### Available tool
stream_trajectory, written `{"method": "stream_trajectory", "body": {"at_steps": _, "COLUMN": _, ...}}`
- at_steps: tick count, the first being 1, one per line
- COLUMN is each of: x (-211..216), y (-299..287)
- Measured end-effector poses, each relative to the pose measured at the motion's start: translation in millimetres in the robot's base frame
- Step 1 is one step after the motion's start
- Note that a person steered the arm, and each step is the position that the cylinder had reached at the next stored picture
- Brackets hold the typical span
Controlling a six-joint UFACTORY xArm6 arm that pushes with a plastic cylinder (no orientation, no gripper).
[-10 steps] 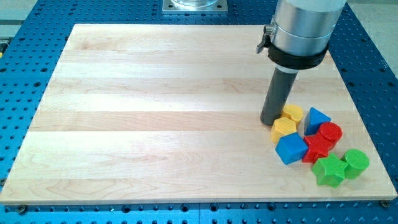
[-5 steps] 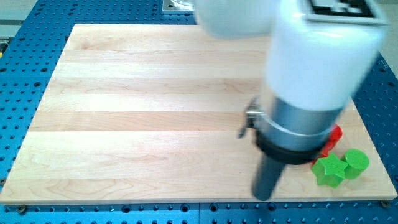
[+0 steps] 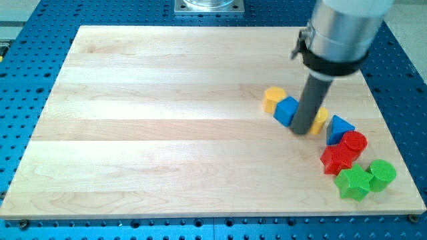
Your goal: Make a triangle out of yellow blocks and the blue cube
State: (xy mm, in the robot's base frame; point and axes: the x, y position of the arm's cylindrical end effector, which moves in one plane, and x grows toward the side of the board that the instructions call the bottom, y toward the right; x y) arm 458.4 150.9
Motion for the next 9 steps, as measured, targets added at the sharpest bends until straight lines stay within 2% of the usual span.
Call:
{"method": "stream_trajectory", "body": {"at_steps": 1, "x": -69, "y": -13}}
{"method": "stream_trajectory", "body": {"at_steps": 2, "x": -12, "y": -23}}
{"method": "stream_trajectory", "body": {"at_steps": 3, "x": -42, "y": -57}}
{"method": "stream_trajectory", "body": {"at_steps": 4, "x": -99, "y": -21}}
{"method": "stream_trajectory", "body": {"at_steps": 5, "x": -99, "y": -17}}
{"method": "stream_trajectory", "body": {"at_steps": 6, "x": -88, "y": -48}}
{"method": "stream_trajectory", "body": {"at_steps": 7, "x": -136, "y": -56}}
{"method": "stream_trajectory", "body": {"at_steps": 9, "x": -173, "y": 5}}
